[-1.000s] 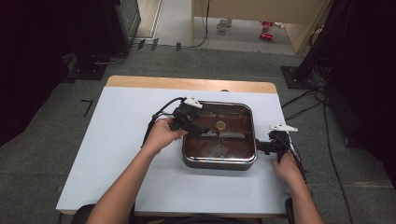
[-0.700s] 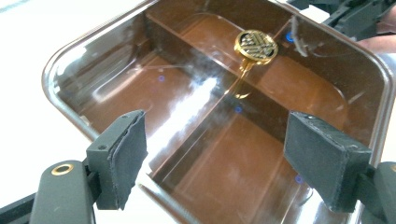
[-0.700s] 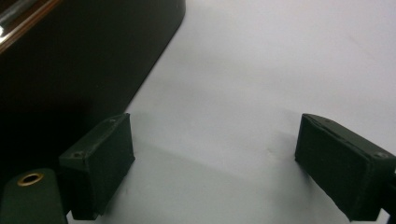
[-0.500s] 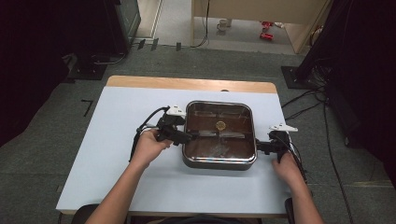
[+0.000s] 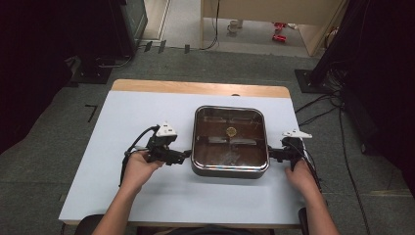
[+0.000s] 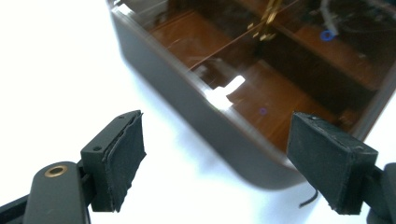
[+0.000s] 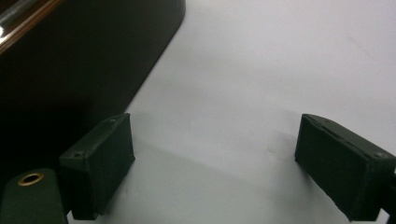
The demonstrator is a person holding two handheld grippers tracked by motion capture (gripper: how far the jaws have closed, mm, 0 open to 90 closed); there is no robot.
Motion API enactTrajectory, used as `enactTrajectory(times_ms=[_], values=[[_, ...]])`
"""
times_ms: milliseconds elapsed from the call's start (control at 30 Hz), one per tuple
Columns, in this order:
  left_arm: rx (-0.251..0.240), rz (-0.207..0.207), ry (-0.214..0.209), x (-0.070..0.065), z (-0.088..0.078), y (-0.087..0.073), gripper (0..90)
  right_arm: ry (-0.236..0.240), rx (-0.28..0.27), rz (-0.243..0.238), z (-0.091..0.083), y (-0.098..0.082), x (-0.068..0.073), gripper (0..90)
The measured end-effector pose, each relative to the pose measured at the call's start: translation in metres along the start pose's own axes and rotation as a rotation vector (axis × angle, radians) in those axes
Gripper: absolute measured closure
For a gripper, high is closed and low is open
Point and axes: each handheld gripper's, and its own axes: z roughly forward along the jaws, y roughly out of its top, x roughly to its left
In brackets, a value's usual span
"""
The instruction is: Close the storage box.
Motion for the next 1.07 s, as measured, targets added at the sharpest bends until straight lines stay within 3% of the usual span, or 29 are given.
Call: enactTrajectory(times_ms=[67, 200, 367, 467, 600, 667, 833, 1067], values=[[-0.008, -0.01, -0.002, 0.002, -0.004, -0.007, 19.3, 0.0, -0.001, -0.001, 0.0, 0.0, 0.0, 11.1], [-0.031, -0.036, 0.034, 0.007, -0.01, -0.025, 19.1, 0.0, 0.001, -0.001, 0.0, 0.0, 0.0, 11.2], [-0.034, -0.027, 0.076, 0.01, -0.008, -0.049, 19.1, 0.0, 0.0, 0.0, 0.0, 0.0, 0.0, 11.1], [-0.023, -0.081, 0.065, 0.014, -0.004, -0.065, 19.6, 0.0, 0.001, 0.0, 0.0, 0.0, 0.0, 11.1], [0.009, -0.047, 0.067, 0.015, 0.005, -0.08, 22.1, 0.0, 0.0, 0.0, 0.0, 0.0, 0.0, 11.1], [0.027, -0.083, 0.058, 0.017, 0.01, -0.081, 22.3, 0.0, 0.0, 0.0, 0.0, 0.0, 0.0, 11.1], [-0.012, -0.023, 0.059, 0.015, 0.012, -0.088, 20.4, 0.0, 0.0, 0.0, 0.0, 0.0, 0.0, 11.2], [0.01, 0.023, 0.114, 0.007, 0.015, -0.087, 19.7, 0.0, 0.0, -0.001, 0.0, 0.0, 0.0, 11.1]])
